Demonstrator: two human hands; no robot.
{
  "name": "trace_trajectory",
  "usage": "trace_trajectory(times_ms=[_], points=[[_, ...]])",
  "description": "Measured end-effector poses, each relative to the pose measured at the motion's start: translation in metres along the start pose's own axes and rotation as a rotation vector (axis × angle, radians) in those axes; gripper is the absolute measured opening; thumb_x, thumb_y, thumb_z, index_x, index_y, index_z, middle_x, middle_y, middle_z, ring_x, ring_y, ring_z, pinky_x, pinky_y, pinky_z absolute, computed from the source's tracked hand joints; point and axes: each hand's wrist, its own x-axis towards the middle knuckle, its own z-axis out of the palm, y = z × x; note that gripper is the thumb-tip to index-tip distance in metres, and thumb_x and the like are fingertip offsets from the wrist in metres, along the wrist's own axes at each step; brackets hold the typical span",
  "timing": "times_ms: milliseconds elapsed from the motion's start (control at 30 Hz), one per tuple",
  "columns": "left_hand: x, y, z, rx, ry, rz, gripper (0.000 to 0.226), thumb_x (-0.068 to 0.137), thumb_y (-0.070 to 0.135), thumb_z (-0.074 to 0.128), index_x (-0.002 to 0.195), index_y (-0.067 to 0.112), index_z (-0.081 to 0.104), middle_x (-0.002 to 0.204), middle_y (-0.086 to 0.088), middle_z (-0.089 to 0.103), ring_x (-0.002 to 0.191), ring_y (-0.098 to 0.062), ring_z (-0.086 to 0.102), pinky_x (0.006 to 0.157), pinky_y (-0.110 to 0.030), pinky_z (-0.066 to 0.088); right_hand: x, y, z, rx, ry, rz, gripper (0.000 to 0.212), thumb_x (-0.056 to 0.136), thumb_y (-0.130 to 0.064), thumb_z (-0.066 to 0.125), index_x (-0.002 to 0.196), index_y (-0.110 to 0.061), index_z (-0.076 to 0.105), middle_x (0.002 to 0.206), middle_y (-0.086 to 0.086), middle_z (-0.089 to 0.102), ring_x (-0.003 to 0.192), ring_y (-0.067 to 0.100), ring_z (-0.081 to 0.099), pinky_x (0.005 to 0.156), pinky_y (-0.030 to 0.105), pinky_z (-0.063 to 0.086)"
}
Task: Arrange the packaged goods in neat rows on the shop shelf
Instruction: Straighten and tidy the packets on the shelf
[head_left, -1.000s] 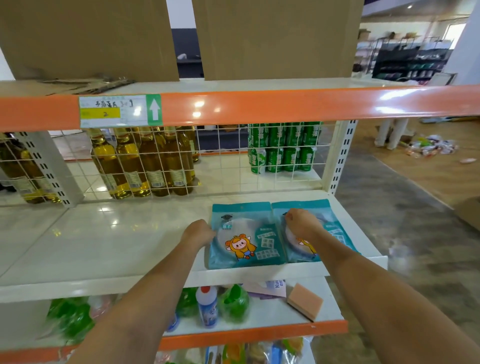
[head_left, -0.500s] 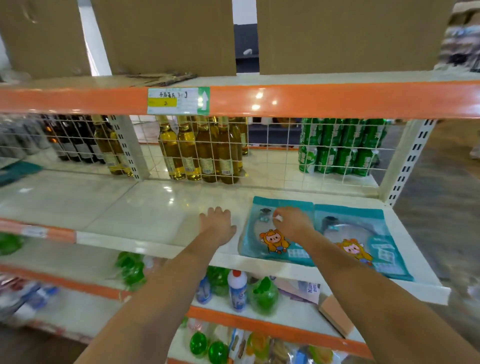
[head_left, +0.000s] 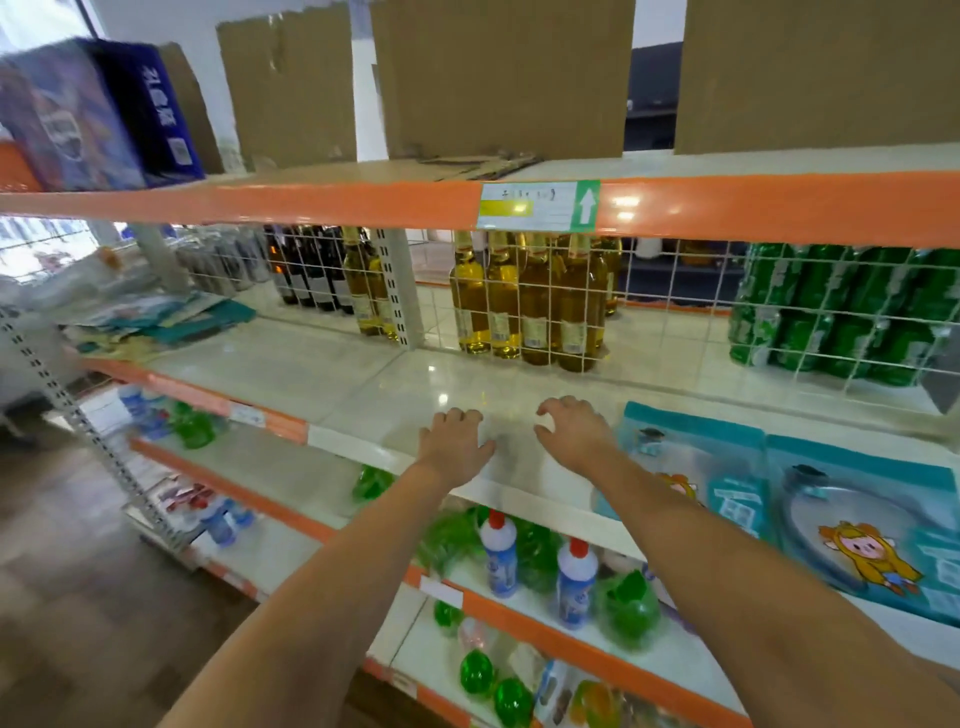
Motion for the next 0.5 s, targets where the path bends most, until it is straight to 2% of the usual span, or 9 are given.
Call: trace_trajectory(times_ms=[500], points=[[-0.012,-0.182,-0.018,0.060,-0.020,-0.225,0.053,0.098,0.043,0.039,0.142,0.014,0.035,0.143,-0.013,0.037,0.133,-0.032,0.032,0.106,-0.044,0.032,0.064,-0.167,0.073,-0.063,-0.177,-0.216,0.039,0.099,-0.033,0.039,0.135,-0.019,0.044,0.139,0.006,0.045,0.127,0.025,0.040,0.103,0.037,0.035]])
